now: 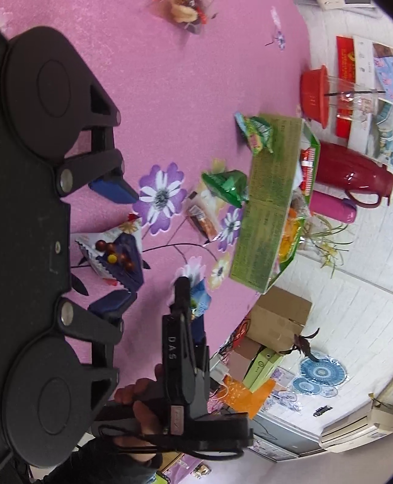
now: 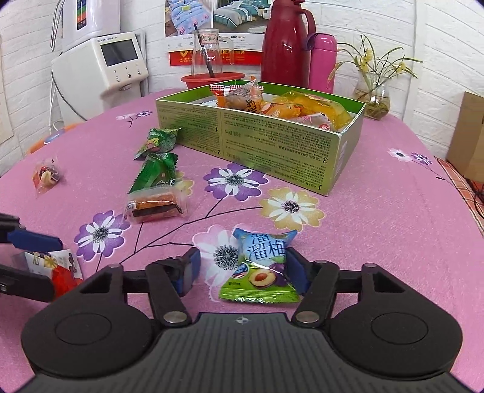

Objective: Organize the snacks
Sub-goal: 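Carry both packets into the box and open both tools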

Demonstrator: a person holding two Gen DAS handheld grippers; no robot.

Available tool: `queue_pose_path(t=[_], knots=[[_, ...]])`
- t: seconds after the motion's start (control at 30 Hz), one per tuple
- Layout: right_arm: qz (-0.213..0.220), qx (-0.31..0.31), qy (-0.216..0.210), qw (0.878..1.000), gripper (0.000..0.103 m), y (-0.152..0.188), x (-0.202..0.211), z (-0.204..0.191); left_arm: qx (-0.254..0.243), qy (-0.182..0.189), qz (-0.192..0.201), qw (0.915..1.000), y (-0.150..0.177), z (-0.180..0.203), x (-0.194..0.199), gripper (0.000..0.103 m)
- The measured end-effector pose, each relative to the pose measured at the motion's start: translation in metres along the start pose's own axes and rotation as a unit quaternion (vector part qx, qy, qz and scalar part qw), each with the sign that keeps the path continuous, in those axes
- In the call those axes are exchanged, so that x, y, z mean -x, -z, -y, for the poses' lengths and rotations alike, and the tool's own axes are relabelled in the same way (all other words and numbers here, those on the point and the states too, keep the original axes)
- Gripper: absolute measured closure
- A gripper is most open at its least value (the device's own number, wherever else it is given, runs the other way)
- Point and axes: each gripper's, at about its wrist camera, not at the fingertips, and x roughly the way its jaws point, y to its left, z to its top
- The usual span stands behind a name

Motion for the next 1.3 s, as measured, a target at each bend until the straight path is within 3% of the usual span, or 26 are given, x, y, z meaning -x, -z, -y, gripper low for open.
queue_pose_path(t=[0.17,0.23,0.27,0.3,0.37,0.83,1.3], knots=[[0.002,0.005,0.002,1.0,0.012,0.002,0.003,-0.001,-0.003,0.011,0.005,0.9999,0.001,-0.004,0.0,0.075],[0.004,0.004,0.004,1.0,0.018,0.001,0.001,-0.003,-0.004,0.008,0.009,0.9999,0.002,-0.005,-0.001,0.093],[0.006,0.004,0.005,1.0,0.027,0.001,0.0,-0.004,-0.005,0.008,0.011,0.9999,0.002,-0.005,-0.002,0.103],[0.006,0.005,0.005,1.0,0.039,-0.001,-0.001,-0.005,-0.002,0.013,0.011,0.9999,0.002,-0.007,-0.003,0.103],[0.005,0.004,0.0,1.0,0.05,-0.003,-0.002,-0.008,0.007,0.021,0.011,0.9997,0.003,-0.01,-0.003,0.103],[0.025,0.026,-0.018,0.999,0.052,-0.022,0.001,-0.033,0.05,0.01,0.049,0.9975,-0.013,-0.03,0.018,0.103],[0.099,0.046,-0.028,0.994,0.052,-0.064,0.012,-0.043,0.028,-0.006,0.099,0.9947,-0.085,-0.036,0.021,0.103]])
